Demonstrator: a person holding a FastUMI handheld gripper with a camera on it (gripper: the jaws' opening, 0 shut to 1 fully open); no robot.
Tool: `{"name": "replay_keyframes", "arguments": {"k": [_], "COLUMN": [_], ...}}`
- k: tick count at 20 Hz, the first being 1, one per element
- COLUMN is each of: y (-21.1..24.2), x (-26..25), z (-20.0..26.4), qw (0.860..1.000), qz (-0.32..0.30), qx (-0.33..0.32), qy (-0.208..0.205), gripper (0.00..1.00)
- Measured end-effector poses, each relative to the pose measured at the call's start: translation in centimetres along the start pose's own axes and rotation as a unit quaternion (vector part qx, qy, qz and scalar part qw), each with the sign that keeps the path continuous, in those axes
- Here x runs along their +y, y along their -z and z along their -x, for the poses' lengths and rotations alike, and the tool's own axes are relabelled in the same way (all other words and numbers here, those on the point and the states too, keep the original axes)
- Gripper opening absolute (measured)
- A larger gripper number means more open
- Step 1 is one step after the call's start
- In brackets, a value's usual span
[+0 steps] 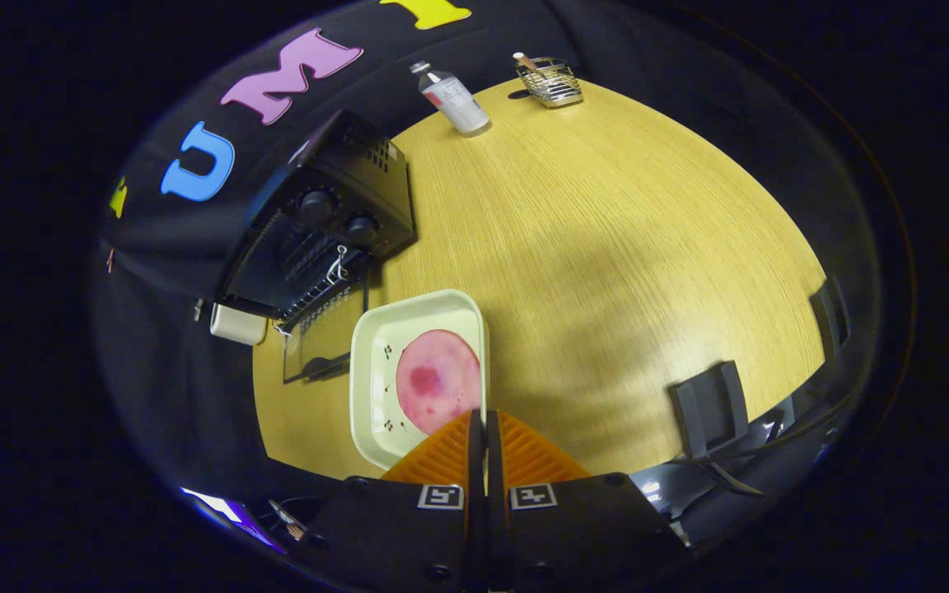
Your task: Open the toaster oven, put the food inside, and close the toaster oven door.
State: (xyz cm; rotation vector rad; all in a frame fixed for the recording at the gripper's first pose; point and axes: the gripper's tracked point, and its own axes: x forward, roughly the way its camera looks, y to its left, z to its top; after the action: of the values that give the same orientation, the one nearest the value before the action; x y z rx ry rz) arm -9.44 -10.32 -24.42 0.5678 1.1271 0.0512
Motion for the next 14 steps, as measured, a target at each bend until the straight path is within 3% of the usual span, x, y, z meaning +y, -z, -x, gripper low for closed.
{"name": "replay_keyframes", "arguments": {"k": [7, 14], "y": [1.6, -0.3], "x": [7.4, 15.3], "z": [0.6, -4.6], "qw": [0.996, 0.988], "qz": [-0.067, -0.098], "qx": [-0.056, -0.102], "qy": [-0.034, -0.070], "gripper": [0.06, 0.06]}}
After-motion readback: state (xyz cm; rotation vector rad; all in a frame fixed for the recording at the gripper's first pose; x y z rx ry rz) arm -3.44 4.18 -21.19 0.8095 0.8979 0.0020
